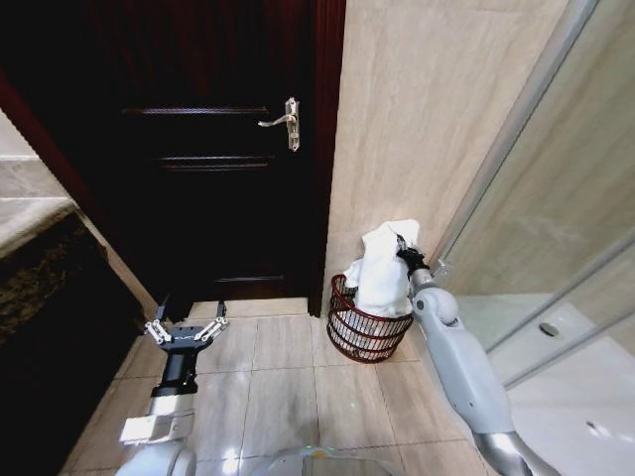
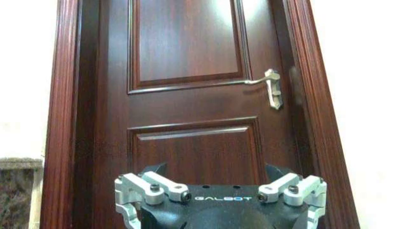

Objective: Discard the used towel into the hamper.

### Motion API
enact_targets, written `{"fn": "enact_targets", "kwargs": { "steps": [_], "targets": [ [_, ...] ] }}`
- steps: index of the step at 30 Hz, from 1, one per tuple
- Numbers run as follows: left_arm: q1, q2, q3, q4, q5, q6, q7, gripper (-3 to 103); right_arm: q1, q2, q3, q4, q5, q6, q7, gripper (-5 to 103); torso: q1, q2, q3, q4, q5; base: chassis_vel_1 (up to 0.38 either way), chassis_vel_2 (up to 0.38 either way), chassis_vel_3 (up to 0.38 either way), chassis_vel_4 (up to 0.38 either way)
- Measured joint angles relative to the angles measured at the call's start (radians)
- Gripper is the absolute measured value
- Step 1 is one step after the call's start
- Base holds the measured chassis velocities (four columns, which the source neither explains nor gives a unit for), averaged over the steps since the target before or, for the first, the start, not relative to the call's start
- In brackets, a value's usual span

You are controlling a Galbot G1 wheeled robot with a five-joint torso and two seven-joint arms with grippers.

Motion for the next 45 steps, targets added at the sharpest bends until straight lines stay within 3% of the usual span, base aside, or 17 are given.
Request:
{"fn": "enact_targets", "kwargs": {
  "steps": [39,45],
  "targets": [
    [-0.003,0.000,0.002,0.024,0.001,-0.013,0.022,100,-0.046,0.004,0.017,-0.030,0.028,-0.024,-0.008,14,-0.048,-0.154,-0.106,0.0000,0.0000,0.000,0.000,0.000,0.000],
    [-0.003,0.000,0.002,0.023,0.001,-0.021,0.022,100,-0.053,0.007,0.033,-0.056,0.045,-0.067,0.000,14,-0.051,-0.168,-0.117,0.0000,0.0000,0.000,0.000,0.000,0.000]
  ]
}}
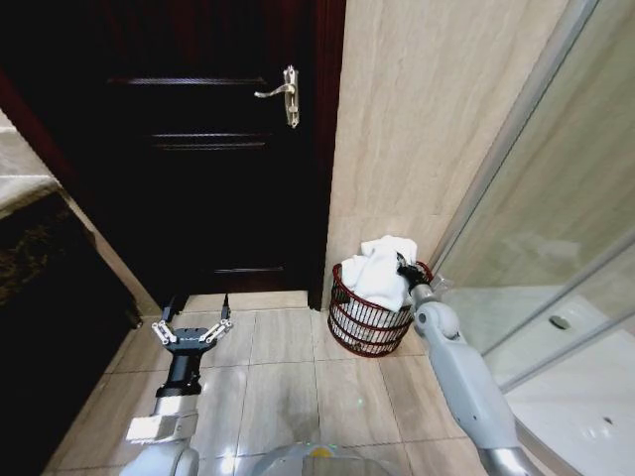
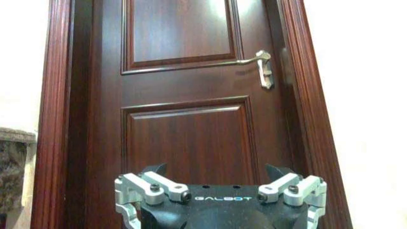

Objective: Discard the used towel into the hamper.

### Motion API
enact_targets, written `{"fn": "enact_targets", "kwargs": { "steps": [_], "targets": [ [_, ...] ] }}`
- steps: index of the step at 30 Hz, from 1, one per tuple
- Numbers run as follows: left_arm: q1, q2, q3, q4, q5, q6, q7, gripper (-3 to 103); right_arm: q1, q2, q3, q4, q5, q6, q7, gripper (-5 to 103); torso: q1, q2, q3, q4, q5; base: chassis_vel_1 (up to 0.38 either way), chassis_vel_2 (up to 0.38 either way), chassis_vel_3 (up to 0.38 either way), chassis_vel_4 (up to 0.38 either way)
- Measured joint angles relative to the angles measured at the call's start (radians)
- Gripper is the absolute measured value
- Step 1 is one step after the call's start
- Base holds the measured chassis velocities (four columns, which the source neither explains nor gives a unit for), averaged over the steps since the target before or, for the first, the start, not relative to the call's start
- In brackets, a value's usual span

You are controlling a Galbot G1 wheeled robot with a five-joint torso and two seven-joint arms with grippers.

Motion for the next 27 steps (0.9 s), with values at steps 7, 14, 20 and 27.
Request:
{"fn": "enact_targets", "kwargs": {
  "steps": [7,14,20,27],
  "targets": [
    [0.000,0.000,0.001,-0.004,0.004,-0.001,-0.001,100,-0.032,-0.012,0.017,0.039,0.019,-0.080,0.034,14,0.001,0.001,0.000,0.0001,0.0000,0.000,0.000,0.000,0.000],
    [0.002,0.000,0.004,-0.010,0.006,-0.002,-0.001,100,-0.066,-0.017,0.039,0.072,-0.002,-0.134,0.041,14,0.002,0.004,0.002,0.0001,0.0004,0.000,0.000,0.000,0.000],
    [0.005,0.000,0.000,-0.010,0.006,-0.006,-0.001,100,-0.091,-0.027,0.071,0.165,-0.039,-0.141,0.070,28,0.002,0.006,0.003,0.0003,0.0000,0.000,0.000,0.000,0.000],
    [-0.002,0.000,0.008,-0.004,0.008,-0.003,0.003,100,-0.154,-0.047,0.099,0.311,-0.105,-0.146,0.124,50,0.003,0.008,0.004,-0.0001,-0.0004,0.000,0.000,0.000,0.000]
  ]
}}
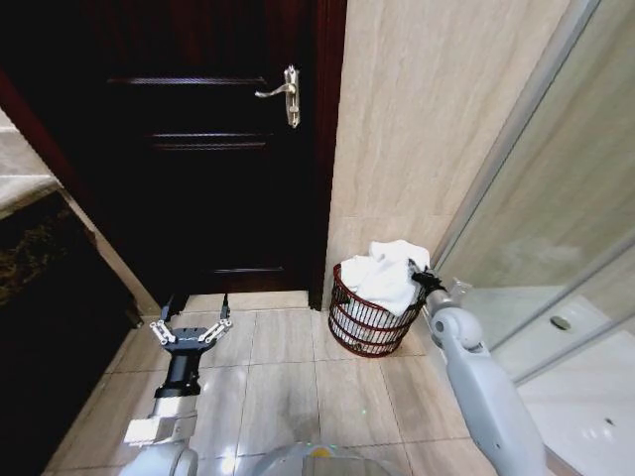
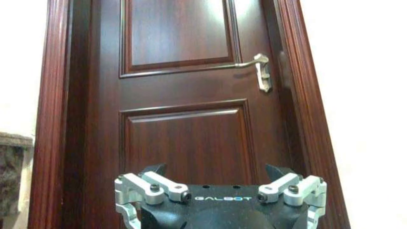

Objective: Discard the used towel into the hamper.

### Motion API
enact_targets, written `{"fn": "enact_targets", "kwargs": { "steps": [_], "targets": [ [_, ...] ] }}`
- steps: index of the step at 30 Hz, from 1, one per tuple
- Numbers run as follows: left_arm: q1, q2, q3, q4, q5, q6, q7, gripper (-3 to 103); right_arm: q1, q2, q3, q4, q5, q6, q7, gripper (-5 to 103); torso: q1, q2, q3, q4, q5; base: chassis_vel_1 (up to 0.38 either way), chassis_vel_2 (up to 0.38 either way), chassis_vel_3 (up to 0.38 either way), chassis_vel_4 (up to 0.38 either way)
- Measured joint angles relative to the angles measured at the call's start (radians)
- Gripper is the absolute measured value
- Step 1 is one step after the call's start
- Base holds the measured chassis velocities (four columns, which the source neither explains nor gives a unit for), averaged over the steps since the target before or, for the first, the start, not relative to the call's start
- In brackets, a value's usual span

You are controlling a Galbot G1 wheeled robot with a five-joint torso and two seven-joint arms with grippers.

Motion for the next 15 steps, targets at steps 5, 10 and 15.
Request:
{"fn": "enact_targets", "kwargs": {
  "steps": [5,10,15],
  "targets": [
    [-0.009,0.000,0.008,0.001,0.005,0.012,0.001,100,0.019,-0.010,-0.003,-0.003,-0.025,0.032,-0.006,71,0.000,0.001,0.001,0.0002,0.0006,0.000,0.000,0.000,0.000],
    [-0.006,0.000,0.004,0.004,0.005,0.011,0.001,100,0.095,-0.020,-0.046,-0.031,-0.005,0.048,-0.019,88,0.001,0.002,0.001,0.0002,0.0001,0.000,0.000,0.000,0.000],
    [-0.004,0.000,0.001,0.005,0.005,0.009,-0.002,100,0.158,-0.025,-0.101,-0.084,0.013,0.002,-0.034,99,0.001,0.002,0.002,0.0007,0.0003,0.000,0.000,0.000,0.000]
  ]
}}
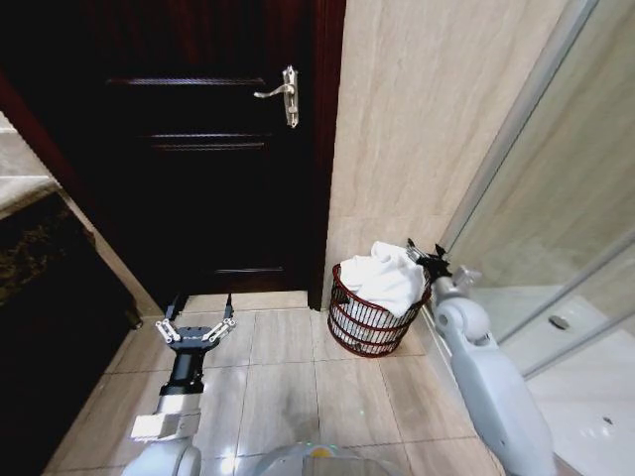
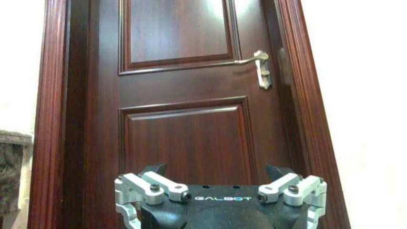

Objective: Discard the used towel into the hamper.

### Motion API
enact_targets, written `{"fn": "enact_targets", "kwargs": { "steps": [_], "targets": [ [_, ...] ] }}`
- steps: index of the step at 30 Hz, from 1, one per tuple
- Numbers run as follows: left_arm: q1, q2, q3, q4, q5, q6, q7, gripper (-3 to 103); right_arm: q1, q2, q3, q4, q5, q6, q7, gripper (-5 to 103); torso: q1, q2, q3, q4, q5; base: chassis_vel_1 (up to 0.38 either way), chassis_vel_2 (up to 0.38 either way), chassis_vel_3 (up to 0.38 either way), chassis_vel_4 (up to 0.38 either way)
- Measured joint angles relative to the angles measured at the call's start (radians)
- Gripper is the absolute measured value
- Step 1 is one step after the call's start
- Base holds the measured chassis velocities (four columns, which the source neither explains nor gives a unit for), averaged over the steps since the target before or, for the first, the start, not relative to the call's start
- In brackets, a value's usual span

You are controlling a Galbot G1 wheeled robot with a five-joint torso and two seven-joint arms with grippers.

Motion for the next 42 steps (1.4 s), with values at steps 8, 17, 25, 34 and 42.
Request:
{"fn": "enact_targets", "kwargs": {
  "steps": [8,17,25,34,42],
  "targets": [
    [0.003,0.000,0.001,0.002,0.004,0.000,-0.002,100,0.003,-0.034,-0.079,-0.085,0.074,-0.070,-0.015,100,0.000,0.001,0.000,-0.0010,0.0004,0.000,0.000,0.000,0.000],
    [-0.006,0.000,0.006,0.011,0.008,0.011,0.000,100,0.151,-0.057,-0.175,-0.279,0.116,-0.122,-0.097,100,0.000,0.001,0.001,-0.0003,0.0000,0.000,0.000,0.000,0.000],
    [-0.021,0.000,-0.007,0.019,-0.018,0.010,0.001,100,0.164,-0.110,-0.214,-0.263,0.281,-0.251,-0.051,100,0.000,0.001,0.001,-0.0006,0.0000,0.000,0.000,0.000,0.000],
    [-0.039,0.000,-0.002,0.049,-0.023,0.008,0.004,100,0.159,-0.158,-0.237,-0.250,0.355,-0.335,-0.020,100,0.000,0.002,0.001,-0.0006,0.0000,0.000,0.000,0.000,0.000],
    [-0.049,0.000,-0.004,0.063,-0.034,0.009,0.010,100,0.207,-0.133,-0.284,-0.319,0.399,-0.397,0.001,100,0.000,0.002,0.001,-0.0005,0.0000,0.000,0.000,0.000,0.000]
  ]
}}
